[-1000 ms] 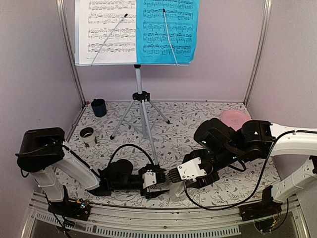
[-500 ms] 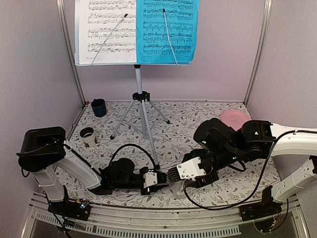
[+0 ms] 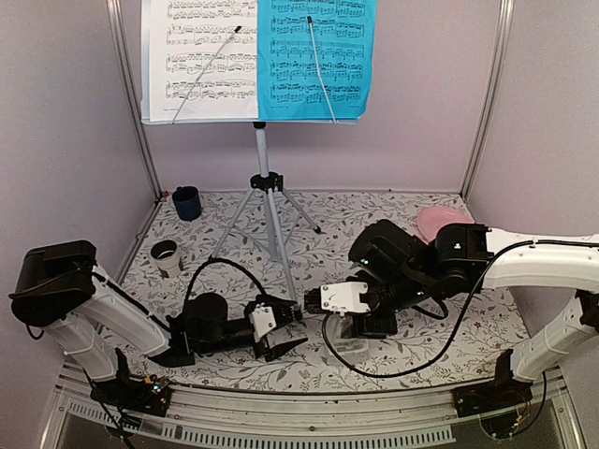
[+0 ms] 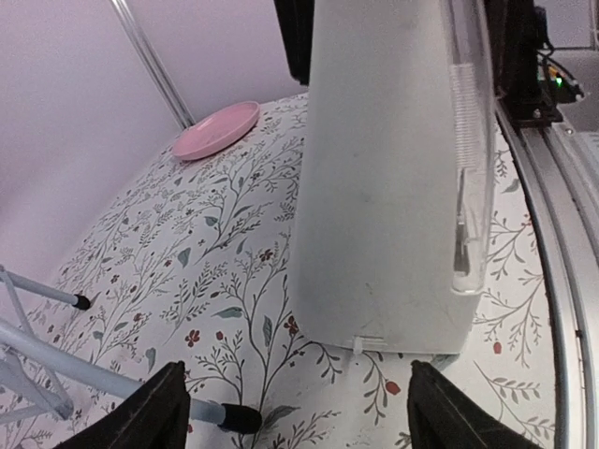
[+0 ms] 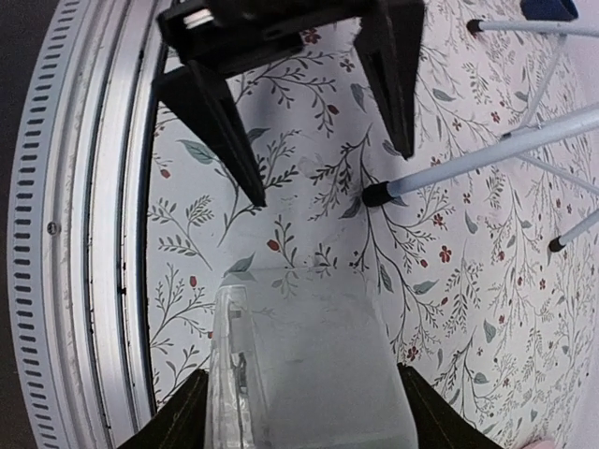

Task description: Set up the instrument practice props

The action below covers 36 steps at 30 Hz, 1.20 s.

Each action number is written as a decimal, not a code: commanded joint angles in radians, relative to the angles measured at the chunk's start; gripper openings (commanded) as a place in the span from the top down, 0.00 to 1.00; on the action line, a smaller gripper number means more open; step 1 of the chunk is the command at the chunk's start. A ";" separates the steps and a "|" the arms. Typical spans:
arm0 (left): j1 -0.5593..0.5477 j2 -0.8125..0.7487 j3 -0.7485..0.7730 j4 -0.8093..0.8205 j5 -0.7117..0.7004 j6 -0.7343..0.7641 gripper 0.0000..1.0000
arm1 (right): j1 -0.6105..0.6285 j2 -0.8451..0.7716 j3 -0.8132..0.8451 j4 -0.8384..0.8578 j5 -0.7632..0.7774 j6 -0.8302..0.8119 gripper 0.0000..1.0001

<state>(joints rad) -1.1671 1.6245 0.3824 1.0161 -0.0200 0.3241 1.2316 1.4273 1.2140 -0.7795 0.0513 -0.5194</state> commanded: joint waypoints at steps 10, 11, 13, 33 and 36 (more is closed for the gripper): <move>0.019 -0.071 -0.035 0.127 -0.187 -0.231 0.14 | -0.157 0.127 0.231 0.138 0.182 0.480 0.75; 0.019 -0.071 -0.030 0.120 -0.195 -0.241 0.14 | -0.161 0.141 0.234 0.145 0.190 0.501 0.74; 0.018 -0.071 -0.014 0.092 -0.211 -0.255 0.14 | -0.175 0.171 0.245 0.152 0.190 0.562 0.74; 0.015 -0.055 0.133 -0.136 -0.299 -0.317 0.06 | -0.235 0.258 0.295 0.179 0.155 0.750 0.09; 0.016 -0.048 0.166 -0.171 -0.263 -0.321 0.03 | -0.241 0.223 0.295 0.199 0.152 0.738 0.00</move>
<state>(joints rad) -1.1599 1.5639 0.5018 0.9020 -0.2996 0.0040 0.9947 1.7115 1.4818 -0.6411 0.2028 0.2153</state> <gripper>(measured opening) 0.949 0.960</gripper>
